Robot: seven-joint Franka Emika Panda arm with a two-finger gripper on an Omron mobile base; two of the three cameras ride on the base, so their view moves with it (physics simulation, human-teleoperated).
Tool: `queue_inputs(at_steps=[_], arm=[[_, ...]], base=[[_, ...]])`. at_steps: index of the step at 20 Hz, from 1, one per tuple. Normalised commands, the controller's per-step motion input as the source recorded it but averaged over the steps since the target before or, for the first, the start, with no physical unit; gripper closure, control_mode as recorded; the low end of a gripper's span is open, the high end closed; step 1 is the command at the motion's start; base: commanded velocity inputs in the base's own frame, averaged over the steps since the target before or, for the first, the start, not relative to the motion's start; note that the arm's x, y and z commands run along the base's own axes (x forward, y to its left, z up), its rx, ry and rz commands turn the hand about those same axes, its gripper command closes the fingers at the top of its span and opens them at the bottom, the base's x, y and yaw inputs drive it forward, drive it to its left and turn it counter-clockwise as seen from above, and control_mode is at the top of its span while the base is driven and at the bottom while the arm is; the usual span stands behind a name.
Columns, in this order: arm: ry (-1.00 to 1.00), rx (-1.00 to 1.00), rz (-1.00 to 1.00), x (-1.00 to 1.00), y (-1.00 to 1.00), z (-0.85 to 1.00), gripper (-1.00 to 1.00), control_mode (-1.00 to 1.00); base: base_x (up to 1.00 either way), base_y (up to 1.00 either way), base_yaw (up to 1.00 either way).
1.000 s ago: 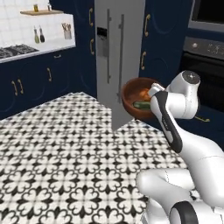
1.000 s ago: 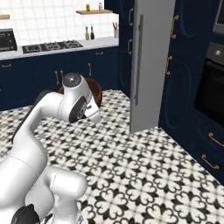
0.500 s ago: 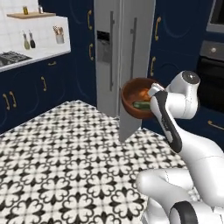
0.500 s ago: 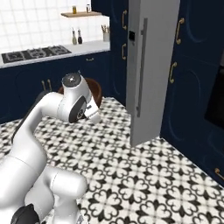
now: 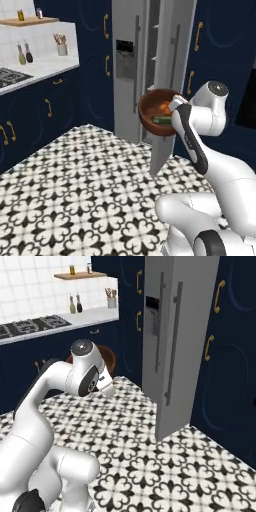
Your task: Pick the chicken drumstick and cucumber from their plates and place them in the bowl. Then put the bowl in the fridge.
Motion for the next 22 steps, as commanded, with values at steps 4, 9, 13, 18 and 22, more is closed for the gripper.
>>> queue_inputs(at_steps=[4, 9, 13, 18, 22], arm=[[0.00, 0.00, 0.00, 0.00, 0.00, 0.00, 1.00, 1.00], [0.00, 0.00, 0.00, 0.00, 0.00, 0.00, 1.00, 1.00], [0.00, 0.00, 0.00, 0.00, 0.00, 0.00, 1.00, 1.00], [0.00, 0.00, 0.00, 0.00, 0.00, 0.00, 1.00, 1.00], [0.00, 0.00, 0.00, 0.00, 0.00, 0.00, 1.00, 1.00]], base=[[1.00, 1.00, -0.31], [1.00, 1.00, -0.32], [1.00, 1.00, -0.33], [1.00, 1.00, -0.47], [1.00, 1.00, -0.58]])
